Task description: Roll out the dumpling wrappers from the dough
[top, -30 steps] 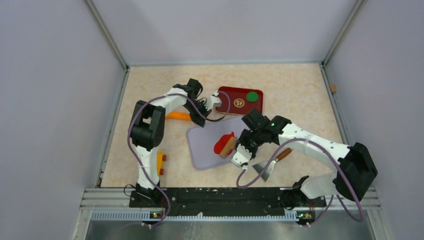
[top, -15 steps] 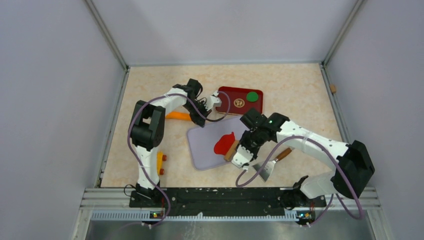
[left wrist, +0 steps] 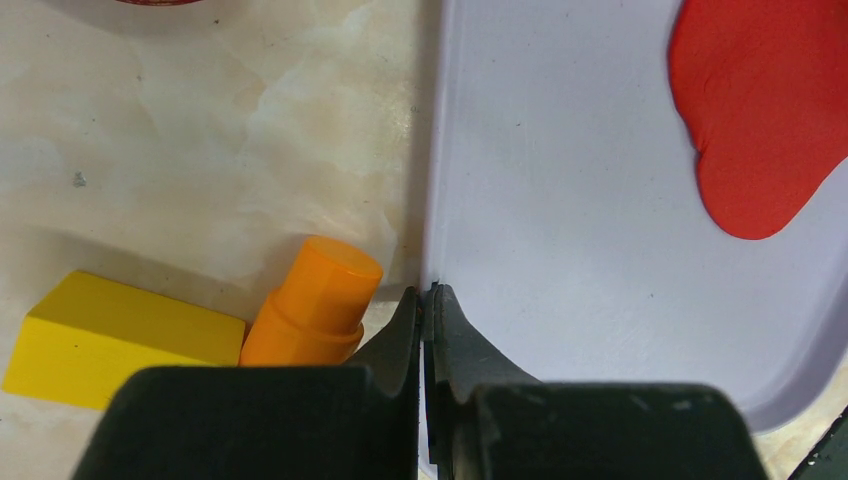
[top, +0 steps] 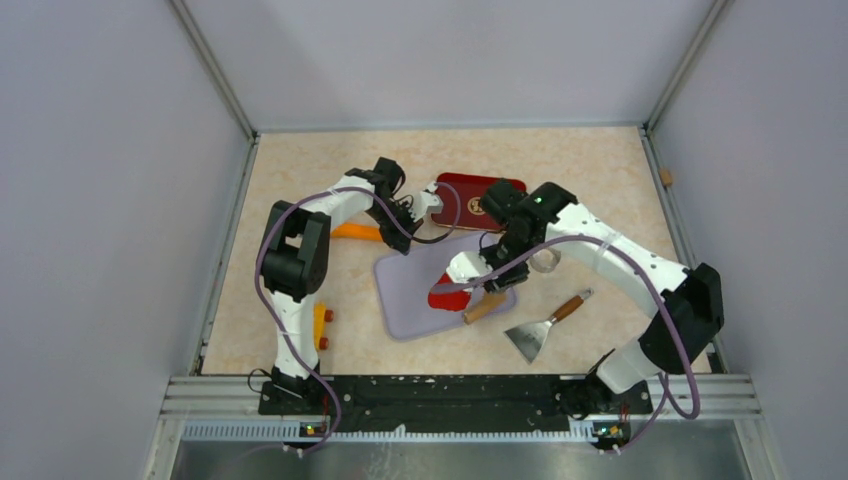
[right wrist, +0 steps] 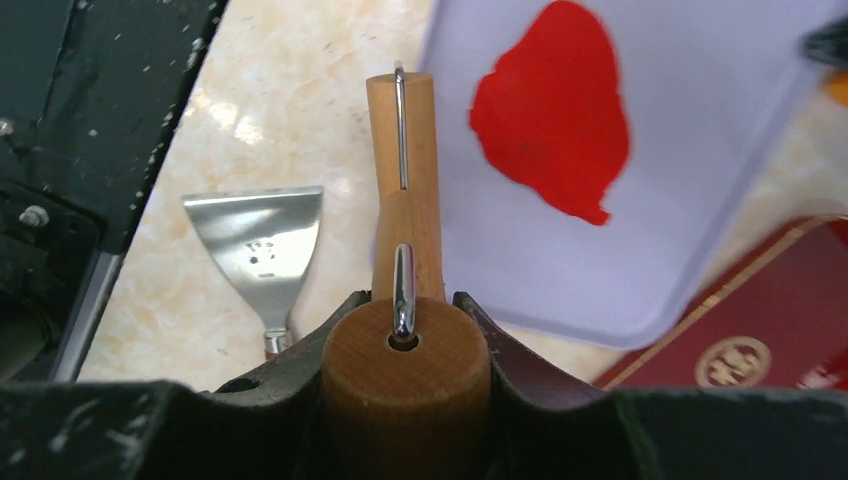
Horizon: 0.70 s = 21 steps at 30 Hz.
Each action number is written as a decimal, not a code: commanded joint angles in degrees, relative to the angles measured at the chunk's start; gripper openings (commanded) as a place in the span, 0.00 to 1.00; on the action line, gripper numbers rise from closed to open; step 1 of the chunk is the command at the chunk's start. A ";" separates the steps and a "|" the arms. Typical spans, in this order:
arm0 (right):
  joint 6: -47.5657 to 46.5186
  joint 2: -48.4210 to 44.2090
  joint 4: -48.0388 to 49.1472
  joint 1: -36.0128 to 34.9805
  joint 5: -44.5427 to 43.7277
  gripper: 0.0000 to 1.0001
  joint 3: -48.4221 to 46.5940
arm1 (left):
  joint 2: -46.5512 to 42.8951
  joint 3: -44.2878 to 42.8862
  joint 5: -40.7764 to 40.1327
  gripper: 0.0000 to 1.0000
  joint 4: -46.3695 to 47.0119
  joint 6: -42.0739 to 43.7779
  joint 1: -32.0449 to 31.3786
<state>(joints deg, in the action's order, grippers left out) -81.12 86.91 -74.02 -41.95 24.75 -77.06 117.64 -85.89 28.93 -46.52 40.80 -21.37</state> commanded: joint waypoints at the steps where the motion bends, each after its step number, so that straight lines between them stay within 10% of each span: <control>1: 7.27 -1.16 3.49 -0.32 1.67 0.00 -7.81 | -0.97 0.37 1.00 0.00 1.42 0.30 0.27; 12: 12.30 -2.07 36.66 -0.32 -4.67 0.00 6.63 | -1.01 0.17 1.60 0.00 1.63 -0.60 0.29; 21: 0.46 1.58 14.71 -3.04 -2.65 0.00 14.84 | -1.00 -0.13 1.09 0.00 1.20 0.12 0.34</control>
<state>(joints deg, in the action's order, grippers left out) -75.35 85.91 -44.40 -42.68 20.08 -65.56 117.64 -85.86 28.95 -46.50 40.62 -21.37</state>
